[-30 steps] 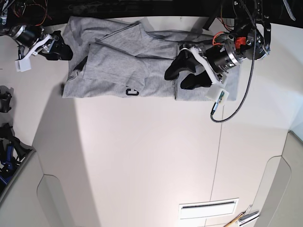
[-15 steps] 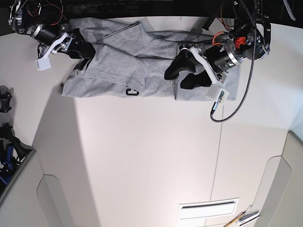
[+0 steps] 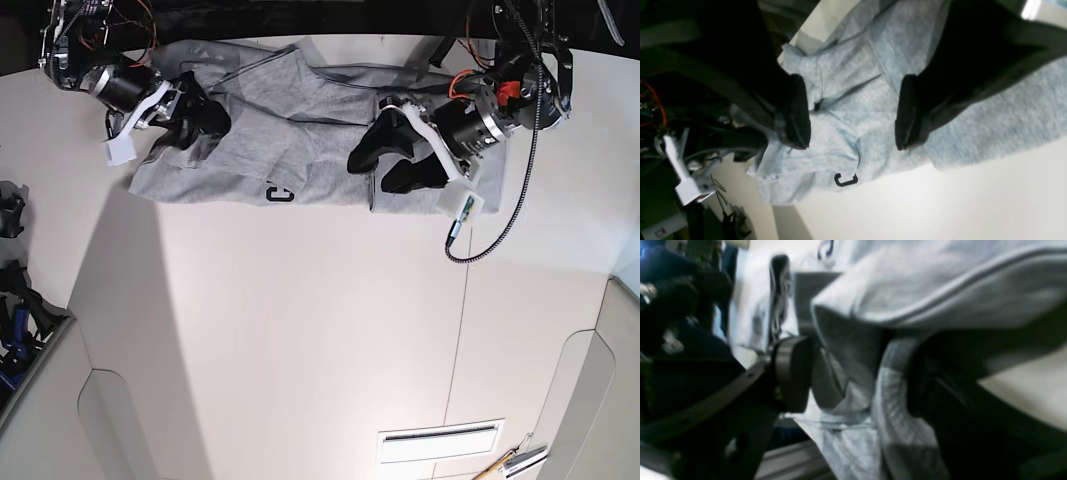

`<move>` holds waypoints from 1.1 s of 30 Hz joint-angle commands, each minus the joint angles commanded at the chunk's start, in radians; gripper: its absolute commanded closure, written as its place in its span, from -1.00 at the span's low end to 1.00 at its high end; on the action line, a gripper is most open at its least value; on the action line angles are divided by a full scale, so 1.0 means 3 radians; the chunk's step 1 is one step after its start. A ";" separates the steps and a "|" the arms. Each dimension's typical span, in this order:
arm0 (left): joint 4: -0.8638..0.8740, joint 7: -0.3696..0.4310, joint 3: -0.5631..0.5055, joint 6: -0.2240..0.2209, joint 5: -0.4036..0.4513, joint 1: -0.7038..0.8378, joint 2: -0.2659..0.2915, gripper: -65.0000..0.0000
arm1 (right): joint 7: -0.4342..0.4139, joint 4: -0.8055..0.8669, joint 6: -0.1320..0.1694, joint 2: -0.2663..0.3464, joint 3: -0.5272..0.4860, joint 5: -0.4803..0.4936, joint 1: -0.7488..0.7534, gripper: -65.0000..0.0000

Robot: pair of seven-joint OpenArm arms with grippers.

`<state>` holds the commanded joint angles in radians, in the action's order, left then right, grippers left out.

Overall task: Fold the T-shirt properly
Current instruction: 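Grasp the strip's hem end with the left gripper and fold it toward the collar, then grasp the folded bundle with the right gripper and flip it over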

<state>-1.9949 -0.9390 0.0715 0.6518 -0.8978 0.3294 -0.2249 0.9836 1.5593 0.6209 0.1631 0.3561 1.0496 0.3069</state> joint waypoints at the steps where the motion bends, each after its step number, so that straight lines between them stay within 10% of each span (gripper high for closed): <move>1: -0.0001 -0.0001 0.0000 0.0000 0.0001 0.0001 -0.0001 -0.30 | 0.0000 0.0000 0.0000 0.0000 -0.0028 0.0004 0.0003 0.14; 5: -0.0001 -0.0027 0.0045 0.0000 0.0001 0.0001 -0.0001 -0.30 | -0.0041 0.0000 0.0001 0.0000 -0.0051 -0.0041 0.0003 1.00; 20: 0.0000 -0.0535 0.1191 0.0106 -0.0233 0.0032 -0.0003 -0.30 | -0.0078 0.0393 0.0000 0.0413 0.0593 -0.0223 0.0000 1.00; 27: 0.0003 -0.0482 0.0983 0.0056 -0.0182 0.0323 -0.0013 -0.30 | 0.0254 0.0635 -0.0050 0.1001 0.0676 -0.0097 -0.0282 1.00; 33: 0.0004 -0.0127 0.0425 -0.0231 0.0376 0.0417 0.0047 -0.30 | 0.0426 0.0956 -0.0050 0.1053 0.0614 0.0022 -0.0687 1.00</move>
<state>-1.9938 -0.9771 0.1989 0.5823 -0.7849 0.4545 -0.2108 1.1114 1.8462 0.6060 0.4789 0.5404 1.0561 0.1009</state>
